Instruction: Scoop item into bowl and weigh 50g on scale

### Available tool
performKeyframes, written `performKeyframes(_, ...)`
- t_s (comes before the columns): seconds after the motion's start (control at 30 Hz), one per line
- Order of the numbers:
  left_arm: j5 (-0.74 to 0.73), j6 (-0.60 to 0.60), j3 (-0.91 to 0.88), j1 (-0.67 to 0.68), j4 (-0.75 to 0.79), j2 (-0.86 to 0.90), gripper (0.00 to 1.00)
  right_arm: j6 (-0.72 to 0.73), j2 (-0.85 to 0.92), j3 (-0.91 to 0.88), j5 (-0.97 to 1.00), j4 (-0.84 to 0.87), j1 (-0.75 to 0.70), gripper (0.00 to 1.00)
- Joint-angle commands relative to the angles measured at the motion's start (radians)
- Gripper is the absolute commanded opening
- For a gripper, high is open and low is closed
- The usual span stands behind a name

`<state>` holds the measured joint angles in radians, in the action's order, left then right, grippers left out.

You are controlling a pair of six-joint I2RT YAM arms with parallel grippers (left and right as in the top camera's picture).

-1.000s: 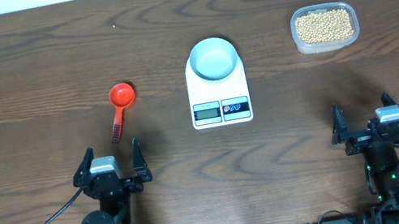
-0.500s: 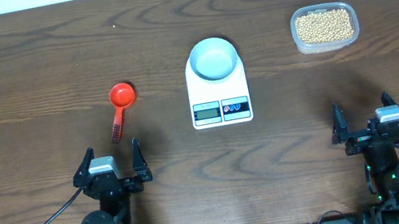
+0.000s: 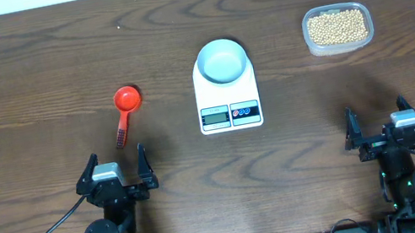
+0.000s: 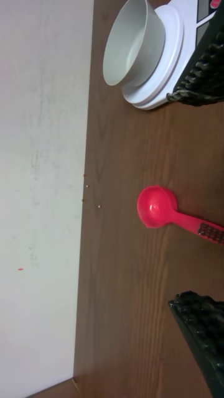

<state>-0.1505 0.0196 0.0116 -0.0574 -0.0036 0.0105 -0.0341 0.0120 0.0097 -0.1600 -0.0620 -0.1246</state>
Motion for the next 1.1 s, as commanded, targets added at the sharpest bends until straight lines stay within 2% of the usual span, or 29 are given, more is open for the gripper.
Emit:
performKeyframes(0.0, -0.011, -0.035, 0.004, -0.005, -0.034, -0.006, 0.98, -0.008, -0.005, -0.004, 0.005, 0.000, 0.008, 0.99)
performKeyframes(0.27, -0.024, -0.082, 0.045, -0.005, -0.041, 0.024, 0.98, -0.008, -0.005, -0.004, 0.005, 0.000, 0.008, 0.99)
performKeyframes(0.43, -0.090, -0.085, 0.114, -0.005, -0.053, 0.106, 0.98, -0.008, -0.005, -0.004, 0.005, 0.000, 0.008, 0.99)
performKeyframes(0.63, -0.105, -0.085, 0.242, -0.005, -0.077, 0.298, 0.98, -0.008, -0.005, -0.004, 0.005, 0.000, 0.008, 0.99)
performKeyframes(0.9, -0.105, -0.084, 0.452, -0.005, -0.183, 0.597, 0.98, -0.008, -0.005, -0.004, 0.005, 0.000, 0.008, 0.99)
performKeyframes(1.07, -0.105, -0.084, 0.497, -0.005, -0.167, 0.719, 0.98, -0.008, -0.005, -0.004, 0.005, 0.000, 0.008, 0.99)
